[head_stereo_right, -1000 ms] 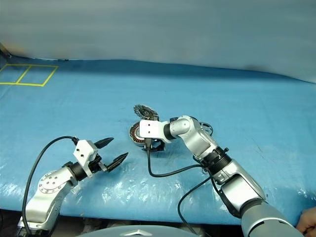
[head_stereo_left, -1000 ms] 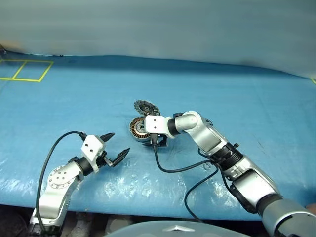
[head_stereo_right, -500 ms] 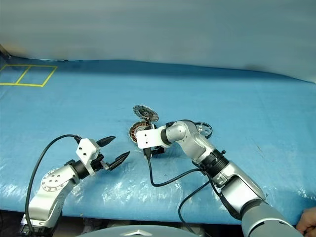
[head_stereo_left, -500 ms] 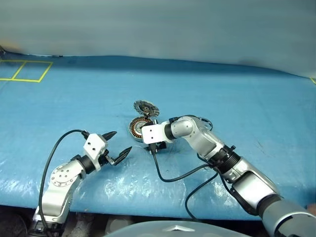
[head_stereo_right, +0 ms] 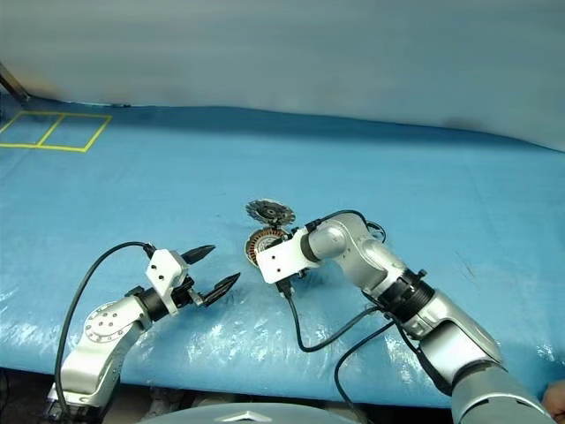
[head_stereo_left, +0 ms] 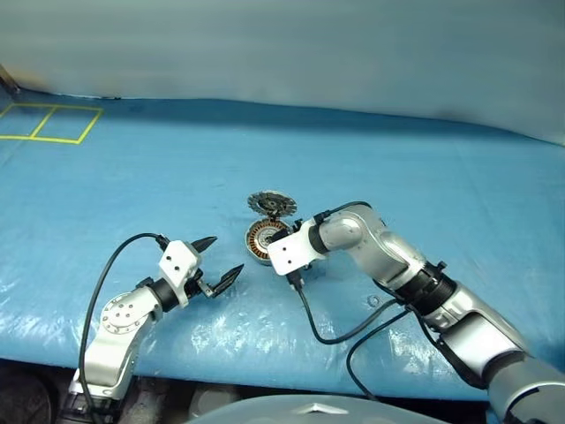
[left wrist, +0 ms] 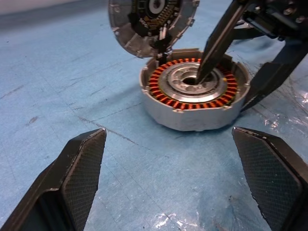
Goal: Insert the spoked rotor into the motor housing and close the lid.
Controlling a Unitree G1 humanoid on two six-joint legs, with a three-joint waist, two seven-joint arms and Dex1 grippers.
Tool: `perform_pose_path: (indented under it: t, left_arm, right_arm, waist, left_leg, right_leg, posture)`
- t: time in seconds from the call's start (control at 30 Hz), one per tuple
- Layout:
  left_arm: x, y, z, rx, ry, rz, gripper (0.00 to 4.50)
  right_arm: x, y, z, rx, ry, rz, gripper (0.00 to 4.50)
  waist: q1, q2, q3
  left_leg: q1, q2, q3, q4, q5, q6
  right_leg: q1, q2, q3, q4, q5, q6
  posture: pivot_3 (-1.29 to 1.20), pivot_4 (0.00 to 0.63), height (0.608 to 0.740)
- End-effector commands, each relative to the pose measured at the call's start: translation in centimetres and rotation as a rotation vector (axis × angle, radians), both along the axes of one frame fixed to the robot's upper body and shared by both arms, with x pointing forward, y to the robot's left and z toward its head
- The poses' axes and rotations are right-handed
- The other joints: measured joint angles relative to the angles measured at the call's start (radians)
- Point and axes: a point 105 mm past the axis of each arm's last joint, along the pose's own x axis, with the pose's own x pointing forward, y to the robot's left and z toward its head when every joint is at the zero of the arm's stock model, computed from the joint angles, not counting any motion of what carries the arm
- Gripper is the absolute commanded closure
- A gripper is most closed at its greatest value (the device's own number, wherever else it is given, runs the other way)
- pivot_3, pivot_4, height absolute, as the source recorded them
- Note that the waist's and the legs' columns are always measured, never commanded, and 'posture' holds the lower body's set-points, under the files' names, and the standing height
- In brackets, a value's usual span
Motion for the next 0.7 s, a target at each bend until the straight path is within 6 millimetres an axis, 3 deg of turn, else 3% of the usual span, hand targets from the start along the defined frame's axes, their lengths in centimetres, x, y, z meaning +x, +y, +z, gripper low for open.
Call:
perform_pose_path:
  t: [0.03, 0.47, 0.67, 0.7]
  left_arm:
    - [0.1, -0.4, 0.5, -0.005, -0.026, -0.024, 0.00]
    - [0.8, -1.5, 0.7, 0.009, -0.034, -0.082, 0.00]
    - [1.1, -1.9, 0.9, 0.008, -0.037, -0.111, 0.00]
    - [1.1, -2.0, 0.9, 0.008, -0.037, -0.115, 0.00]
  right_arm:
    - [-2.4, -1.9, -1.5, -0.082, 0.098, 0.010, 2.40]
    - [-4.3, -4.2, -2.5, -0.065, 0.149, -0.121, 2.40]
    - [-4.0, -4.1, -2.0, -0.014, 0.104, -0.163, 0.44]
    - [-4.1, -4.2, -1.8, -0.012, 0.103, -0.164, 0.44]
  waist:
    - [-0.001, 0.000, 0.000]
    - [0.003, -0.001, -0.001]
    - [0.002, -0.001, -0.001]
    - [0.002, -0.001, -0.001]
  left_leg:
    - [0.000, 0.000, 0.000, 0.000, 0.000, 0.000]
    - [0.001, 0.000, 0.000, 0.001, 0.000, 0.000]
    - [0.001, 0.000, -0.001, 0.001, 0.000, 0.000]
    - [0.001, 0.000, -0.001, 0.002, 0.000, 0.000]
  right_leg:
    - [0.000, 0.000, 0.000, 0.000, 0.000, 0.000]
    - [0.002, 0.000, -0.001, 0.000, 0.000, 0.001]
    - [0.002, -0.001, -0.001, 0.000, 0.000, 0.002]
    - [0.002, -0.001, -0.001, 0.000, -0.001, 0.003]
  posture:
    - [0.00, 0.150, 0.740]
    - [0.00, 0.150, 0.740]
    - [0.00, 0.150, 0.740]
    - [0.00, 0.150, 0.740]
